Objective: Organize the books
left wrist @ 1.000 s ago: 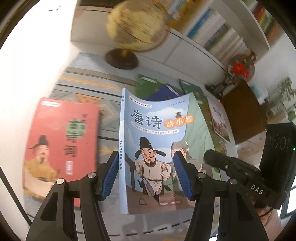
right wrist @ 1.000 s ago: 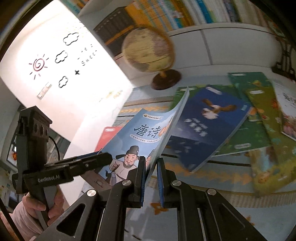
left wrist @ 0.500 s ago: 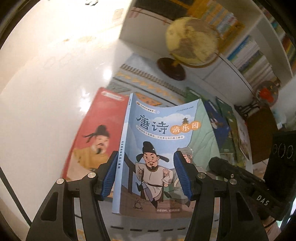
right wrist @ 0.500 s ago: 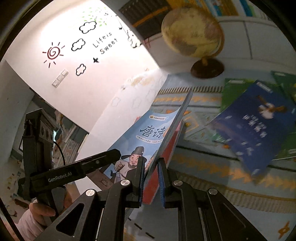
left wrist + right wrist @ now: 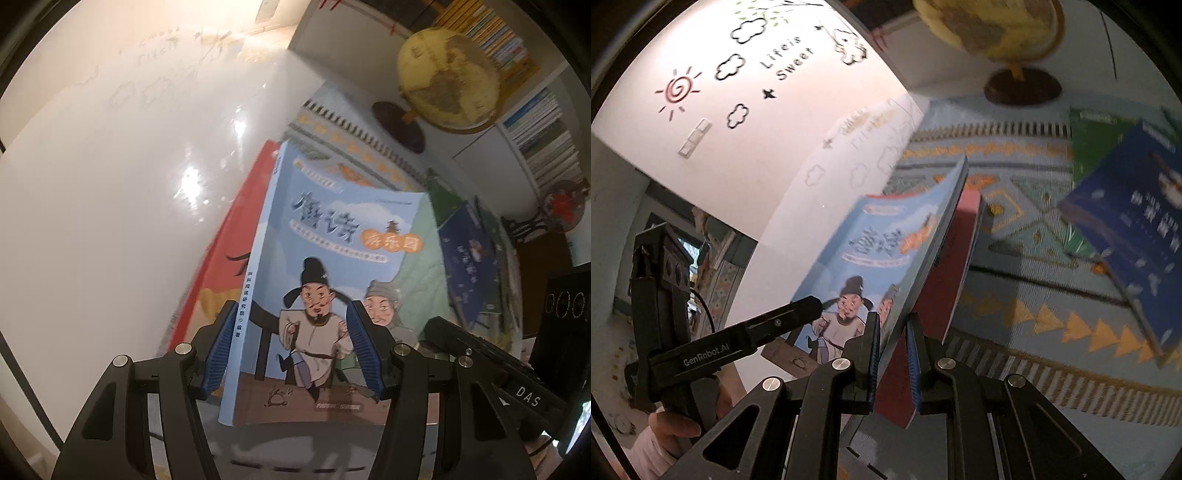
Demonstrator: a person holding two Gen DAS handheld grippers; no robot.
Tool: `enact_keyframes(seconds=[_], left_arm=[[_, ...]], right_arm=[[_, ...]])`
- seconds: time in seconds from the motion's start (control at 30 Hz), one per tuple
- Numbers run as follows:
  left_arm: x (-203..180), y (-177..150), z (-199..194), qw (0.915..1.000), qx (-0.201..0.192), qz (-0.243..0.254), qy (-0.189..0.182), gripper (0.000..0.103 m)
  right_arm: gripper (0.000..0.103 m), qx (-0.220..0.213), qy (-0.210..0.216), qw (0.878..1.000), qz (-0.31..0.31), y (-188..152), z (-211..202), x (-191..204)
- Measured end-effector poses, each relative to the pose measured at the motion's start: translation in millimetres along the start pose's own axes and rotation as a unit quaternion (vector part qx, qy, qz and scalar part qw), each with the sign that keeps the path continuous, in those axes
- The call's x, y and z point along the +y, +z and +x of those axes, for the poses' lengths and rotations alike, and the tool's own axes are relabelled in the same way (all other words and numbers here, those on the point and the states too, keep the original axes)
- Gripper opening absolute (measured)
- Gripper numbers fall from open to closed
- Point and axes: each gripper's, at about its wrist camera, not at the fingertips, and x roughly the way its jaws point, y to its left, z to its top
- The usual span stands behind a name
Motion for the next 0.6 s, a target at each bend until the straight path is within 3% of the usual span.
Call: enact_keyframes(seconds=[0.6], left_arm=[[28, 9, 19, 0.9979, 0.022, -0.033, 0.05, 0.06]], right_arm=[[0.013, 0.049, -0.014, 0.998, 0.038, -9, 35, -22]])
